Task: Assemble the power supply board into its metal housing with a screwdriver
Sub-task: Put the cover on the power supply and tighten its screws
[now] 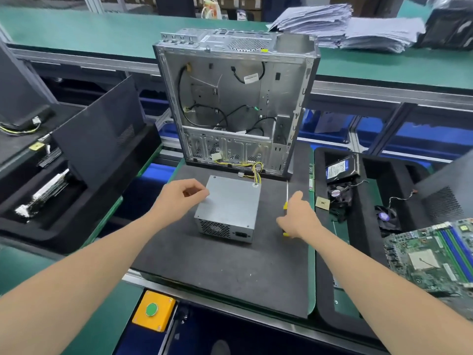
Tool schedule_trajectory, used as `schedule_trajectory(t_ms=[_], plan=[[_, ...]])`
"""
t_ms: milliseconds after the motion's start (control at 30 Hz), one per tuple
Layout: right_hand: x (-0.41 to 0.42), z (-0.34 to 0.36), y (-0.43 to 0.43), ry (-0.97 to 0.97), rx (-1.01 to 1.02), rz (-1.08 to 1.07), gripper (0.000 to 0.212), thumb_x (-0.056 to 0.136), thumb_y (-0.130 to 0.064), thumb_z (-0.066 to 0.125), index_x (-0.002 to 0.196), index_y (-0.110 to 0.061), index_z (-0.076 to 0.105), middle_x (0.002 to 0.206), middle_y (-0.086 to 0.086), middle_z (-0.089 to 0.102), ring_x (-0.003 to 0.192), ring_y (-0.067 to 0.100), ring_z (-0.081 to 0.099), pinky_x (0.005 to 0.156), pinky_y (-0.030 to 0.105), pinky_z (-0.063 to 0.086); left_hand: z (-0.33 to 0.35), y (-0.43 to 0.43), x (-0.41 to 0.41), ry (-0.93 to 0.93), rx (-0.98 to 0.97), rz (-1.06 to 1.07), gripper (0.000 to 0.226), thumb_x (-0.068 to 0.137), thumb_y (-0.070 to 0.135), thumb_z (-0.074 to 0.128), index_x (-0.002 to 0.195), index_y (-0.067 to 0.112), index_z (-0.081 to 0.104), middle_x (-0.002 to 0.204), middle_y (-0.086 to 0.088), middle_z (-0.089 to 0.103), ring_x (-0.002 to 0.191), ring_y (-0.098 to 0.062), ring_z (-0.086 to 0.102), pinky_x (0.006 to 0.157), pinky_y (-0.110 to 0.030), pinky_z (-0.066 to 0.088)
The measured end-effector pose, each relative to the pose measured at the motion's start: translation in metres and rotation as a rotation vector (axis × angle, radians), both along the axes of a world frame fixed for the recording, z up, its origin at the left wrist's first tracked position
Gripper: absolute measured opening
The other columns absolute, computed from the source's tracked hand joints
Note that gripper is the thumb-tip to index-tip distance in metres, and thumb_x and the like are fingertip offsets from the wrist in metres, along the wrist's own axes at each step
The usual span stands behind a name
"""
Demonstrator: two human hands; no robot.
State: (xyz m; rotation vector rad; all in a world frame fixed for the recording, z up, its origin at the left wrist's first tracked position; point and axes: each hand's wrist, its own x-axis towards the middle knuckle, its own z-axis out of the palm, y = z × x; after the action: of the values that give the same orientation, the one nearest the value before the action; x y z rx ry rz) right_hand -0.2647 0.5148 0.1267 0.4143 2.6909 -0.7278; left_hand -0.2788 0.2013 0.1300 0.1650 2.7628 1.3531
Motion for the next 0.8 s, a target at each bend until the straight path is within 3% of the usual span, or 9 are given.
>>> schedule_trajectory(t_ms=[67, 133, 200, 300, 433, 567, 800], plan=[[0.0, 0.008, -0.006, 0.212, 0.015, 0.06, 0.029, 0.096, -0.013, 0.057, 0.113, -0.009, 0.033, 0.105, 0.014, 0.058, 0.086, 0.037, 0.059, 0.066, 0.039, 0.048, -0.006, -0.006, -0.001, 0.031, -0.014, -0.029, 0.01, 0.093, 0.046, 0.07, 0.093, 0.038, 0.075, 0.092, 0.019, 0.076, 0.08, 0.0, 0.067, 0.075, -0.019, 0.046], [-0.001, 0.022, -0.017, 0.371, -0.105, 0.153, 0.026, 0.101, -0.017, 0.052, 0.125, -0.011, 0.045, 0.095, 0.007, 0.063, 0.078, 0.03, 0.062, 0.065, 0.039, 0.048, -0.013, -0.011, -0.001, 0.05, 0.002, -0.05, 0.007, 0.093, 0.043, 0.071, 0.092, 0.039, 0.076, 0.095, 0.018, 0.075, 0.084, -0.002, 0.068, 0.078, -0.021, 0.048], [-0.003, 0.04, -0.03, 0.413, -0.253, 0.255, 0.027, 0.103, -0.027, 0.055, 0.129, -0.021, 0.055, 0.093, 0.002, 0.07, 0.075, 0.022, 0.066, 0.069, 0.038, 0.054, -0.02, -0.013, 0.0, 0.041, 0.049, -0.048, 0.004, 0.093, 0.04, 0.073, 0.093, 0.038, 0.077, 0.098, 0.017, 0.075, 0.087, -0.004, 0.069, 0.081, -0.022, 0.05], [-0.003, 0.059, -0.052, 0.408, -0.498, 0.268, 0.022, 0.097, -0.035, 0.069, 0.111, -0.021, 0.06, 0.083, -0.004, 0.077, 0.062, 0.013, 0.066, 0.062, 0.034, 0.057, -0.029, -0.014, 0.004, 0.037, 0.131, -0.023, 0.007, 0.094, 0.03, 0.074, 0.093, 0.036, 0.076, 0.1, 0.016, 0.076, 0.092, -0.005, 0.07, 0.082, -0.018, 0.048], [-0.003, 0.068, -0.07, 0.448, -0.772, 0.137, 0.015, 0.091, -0.024, 0.075, 0.094, -0.009, 0.073, 0.071, 0.011, 0.073, 0.054, 0.02, 0.059, 0.054, 0.037, 0.053, -0.034, -0.015, 0.007, 0.037, 0.166, -0.008, 0.01, 0.095, 0.025, 0.072, 0.096, 0.034, 0.076, 0.103, 0.017, 0.076, 0.098, -0.005, 0.069, 0.087, -0.021, 0.049], [-0.001, 0.068, -0.077, 0.508, -0.695, 0.149, 0.015, 0.093, -0.025, 0.067, 0.088, -0.012, 0.072, 0.068, 0.005, 0.072, 0.053, 0.015, 0.061, 0.053, 0.033, 0.055, -0.039, -0.016, 0.008, 0.05, 0.215, 0.002, 0.012, 0.094, 0.02, 0.073, 0.096, 0.032, 0.076, 0.104, 0.014, 0.076, 0.1, -0.009, 0.07, 0.095, -0.031, 0.053], [0.0, 0.067, -0.093, 0.531, -0.71, 0.193, 0.01, 0.095, -0.019, 0.067, 0.089, -0.013, 0.072, 0.068, 0.001, 0.072, 0.052, 0.016, 0.063, 0.053, 0.031, 0.057, -0.047, -0.017, 0.011, 0.092, 0.239, -0.016, 0.021, 0.091, 0.016, 0.074, 0.088, 0.037, 0.075, 0.111, 0.016, 0.075, 0.101, -0.01, 0.07, 0.095, -0.035, 0.054]])
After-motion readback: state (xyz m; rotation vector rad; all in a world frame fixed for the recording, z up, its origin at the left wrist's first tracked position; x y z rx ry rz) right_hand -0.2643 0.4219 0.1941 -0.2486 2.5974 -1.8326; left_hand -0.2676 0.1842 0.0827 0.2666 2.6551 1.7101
